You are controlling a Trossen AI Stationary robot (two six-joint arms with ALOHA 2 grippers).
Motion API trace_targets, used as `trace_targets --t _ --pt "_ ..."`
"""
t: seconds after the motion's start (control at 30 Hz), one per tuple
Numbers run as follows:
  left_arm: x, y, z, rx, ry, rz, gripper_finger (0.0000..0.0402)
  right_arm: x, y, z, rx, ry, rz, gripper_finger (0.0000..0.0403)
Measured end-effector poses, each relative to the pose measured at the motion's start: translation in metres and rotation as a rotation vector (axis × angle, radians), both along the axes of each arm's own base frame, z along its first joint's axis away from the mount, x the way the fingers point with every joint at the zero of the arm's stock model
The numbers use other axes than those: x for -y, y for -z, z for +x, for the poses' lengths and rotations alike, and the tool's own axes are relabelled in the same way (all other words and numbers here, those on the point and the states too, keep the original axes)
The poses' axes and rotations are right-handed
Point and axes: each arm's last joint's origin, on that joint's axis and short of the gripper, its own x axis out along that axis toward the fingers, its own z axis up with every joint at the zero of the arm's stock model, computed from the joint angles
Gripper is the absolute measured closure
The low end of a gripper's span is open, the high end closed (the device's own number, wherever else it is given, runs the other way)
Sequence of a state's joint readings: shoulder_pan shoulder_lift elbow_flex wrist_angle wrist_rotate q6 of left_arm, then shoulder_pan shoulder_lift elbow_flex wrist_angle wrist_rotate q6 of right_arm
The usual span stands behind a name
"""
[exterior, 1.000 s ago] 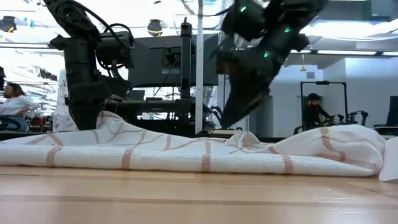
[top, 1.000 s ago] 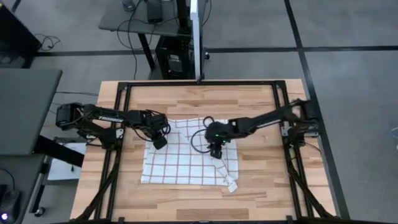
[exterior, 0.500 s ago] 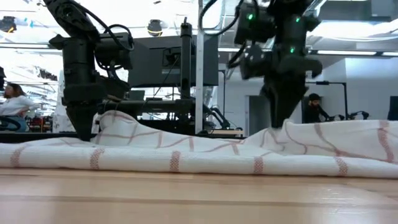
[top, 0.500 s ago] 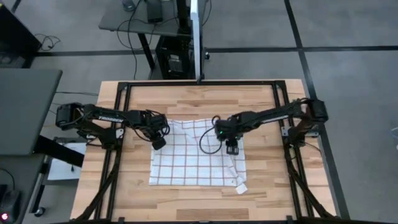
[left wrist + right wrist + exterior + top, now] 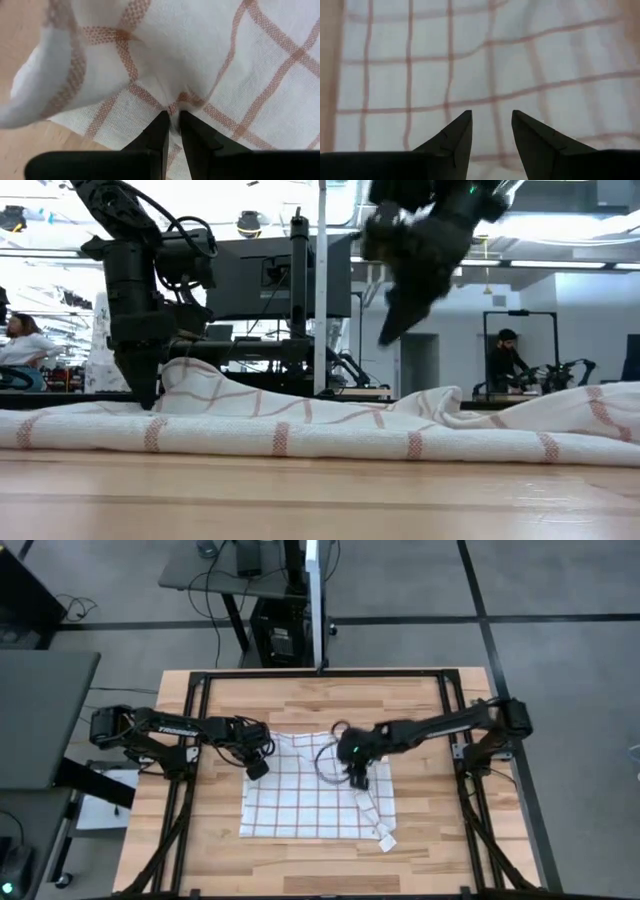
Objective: Roll towel
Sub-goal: Fold the white towel
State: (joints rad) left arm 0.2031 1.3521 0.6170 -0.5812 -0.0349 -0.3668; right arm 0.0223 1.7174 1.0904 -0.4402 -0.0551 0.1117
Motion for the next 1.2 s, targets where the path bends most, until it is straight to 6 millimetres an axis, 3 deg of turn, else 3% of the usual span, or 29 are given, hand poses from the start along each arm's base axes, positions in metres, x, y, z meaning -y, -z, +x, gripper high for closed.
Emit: trace_targets --t 0.17,0.27,0.4,0.53,0.7,0.77,1.0,1.2 --pt "0.0 0.0 -0.002 -0.017 0.006 -0.002 0.0368 -0.008 0.036 -0.005 -0.219 0.031 0.015 0.0271" --pt "0.0 0.0 -0.002 -0.023 0.011 -0.002 0.0368 -0.007 0.036 -0.015 -0.322 0.033 0.009 0.0271" --pt "0.001 0.001 -0.003 -0.035 0.02 -0.003 0.0368 -0.001 0.019 -0.033 -0.407 0.041 -0.025 0.0271" --pt "0.001 0.001 -0.003 -0.035 0.024 -0.002 0.0368 0.013 -0.014 -0.05 -0.367 0.095 -0.052 0.0271" --pt "0.001 0.001 -0.003 -0.034 0.019 -0.003 0.0368 0.041 -0.048 -0.07 -0.266 0.229 -0.124 0.0271" --pt "0.001 0.001 -0.003 -0.033 0.018 -0.003 0.0368 0.056 -0.049 -0.076 -0.246 0.293 -0.111 0.0271" --pt "0.001 0.001 -0.003 -0.031 0.006 -0.007 0.0368 0.103 -0.009 -0.091 -0.226 0.429 0.081 0.0249" --pt "0.001 0.001 -0.003 -0.031 0.004 -0.007 0.0368 0.111 0.026 -0.078 -0.177 0.317 0.047 0.0223"
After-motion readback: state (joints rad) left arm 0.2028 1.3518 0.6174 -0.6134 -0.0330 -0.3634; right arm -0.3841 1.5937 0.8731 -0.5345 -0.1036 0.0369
